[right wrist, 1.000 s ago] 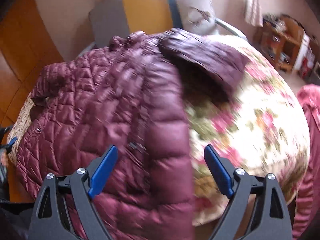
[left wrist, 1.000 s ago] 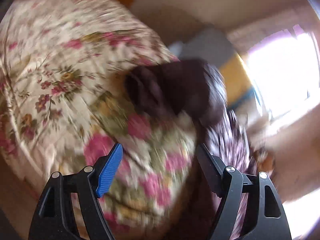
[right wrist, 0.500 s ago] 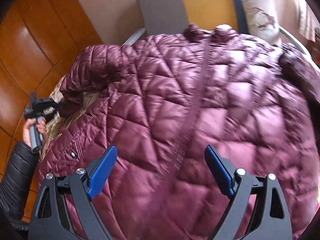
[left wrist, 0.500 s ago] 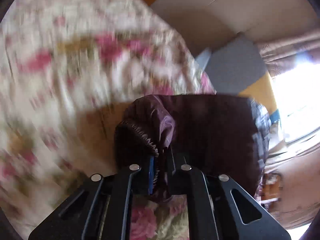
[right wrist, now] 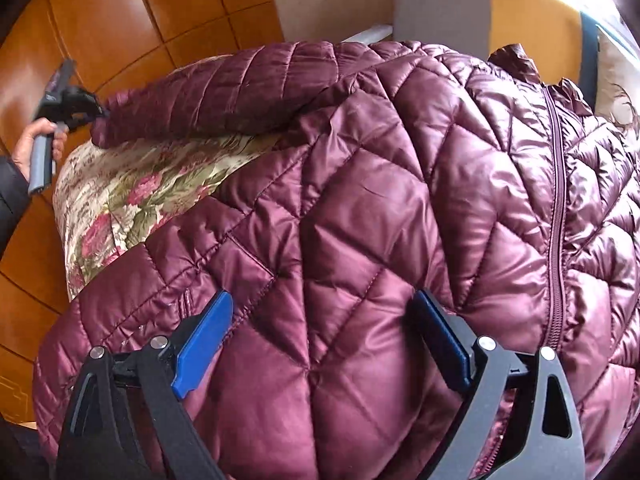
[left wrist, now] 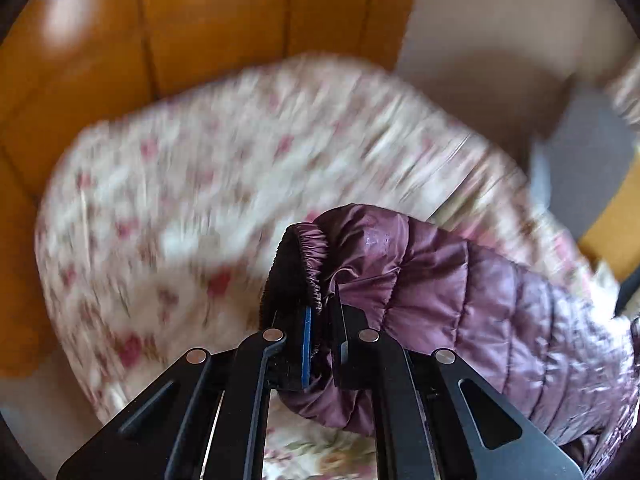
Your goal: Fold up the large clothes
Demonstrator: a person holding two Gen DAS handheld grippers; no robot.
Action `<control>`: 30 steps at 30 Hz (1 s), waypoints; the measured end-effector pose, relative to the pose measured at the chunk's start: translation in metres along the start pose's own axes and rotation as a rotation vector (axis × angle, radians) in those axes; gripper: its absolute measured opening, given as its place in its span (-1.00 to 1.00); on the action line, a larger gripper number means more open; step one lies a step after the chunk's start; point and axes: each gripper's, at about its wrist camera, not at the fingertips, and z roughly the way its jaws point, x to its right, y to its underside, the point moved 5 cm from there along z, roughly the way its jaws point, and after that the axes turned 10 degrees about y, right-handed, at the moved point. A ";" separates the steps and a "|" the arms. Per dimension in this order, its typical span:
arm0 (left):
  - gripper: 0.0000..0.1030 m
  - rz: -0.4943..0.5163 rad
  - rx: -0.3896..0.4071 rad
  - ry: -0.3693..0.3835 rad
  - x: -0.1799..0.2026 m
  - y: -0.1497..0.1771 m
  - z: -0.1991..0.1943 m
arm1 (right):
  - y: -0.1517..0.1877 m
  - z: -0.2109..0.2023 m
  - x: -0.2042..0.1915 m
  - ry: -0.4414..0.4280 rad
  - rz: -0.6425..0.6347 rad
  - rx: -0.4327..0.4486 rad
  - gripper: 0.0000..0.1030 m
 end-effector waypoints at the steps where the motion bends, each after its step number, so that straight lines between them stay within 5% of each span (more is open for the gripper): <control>1: -0.83 -0.031 -0.032 -0.001 -0.008 0.012 0.013 | 0.001 0.000 0.001 -0.005 0.002 0.001 0.79; 5: -0.67 0.013 0.026 -0.034 0.002 0.033 0.005 | -0.002 -0.008 0.011 -0.036 0.021 0.003 0.79; 9: 0.28 -0.041 0.093 -0.018 0.003 0.028 -0.020 | -0.012 -0.047 0.051 -0.061 0.123 0.058 0.73; 12: 0.30 -0.070 0.189 0.013 0.009 0.022 -0.053 | -0.009 -0.098 0.120 0.061 0.264 0.191 0.73; 15: 0.31 -0.053 0.221 0.116 0.036 0.026 -0.081 | 0.011 -0.141 0.206 0.314 0.379 0.267 0.74; 19: 0.36 0.028 0.215 0.264 0.097 0.049 -0.100 | 0.031 -0.141 0.294 0.573 0.386 0.186 0.71; 25: 0.41 0.294 0.103 0.481 0.232 0.122 -0.111 | 0.016 -0.078 0.367 0.692 0.385 0.038 0.65; 26: 0.43 0.350 0.080 0.505 0.255 0.140 -0.112 | 0.013 -0.073 0.375 0.679 0.405 0.028 0.43; 27: 0.43 0.391 0.067 0.520 0.270 0.153 -0.114 | 0.012 -0.070 0.381 0.637 0.444 0.034 -0.17; 28: 0.43 0.467 0.043 0.540 0.294 0.172 -0.114 | 0.009 -0.078 0.389 0.629 0.480 0.057 -0.51; 30: 0.43 0.549 0.022 0.536 0.317 0.196 -0.111 | 0.005 -0.108 0.399 0.645 0.516 0.143 -0.76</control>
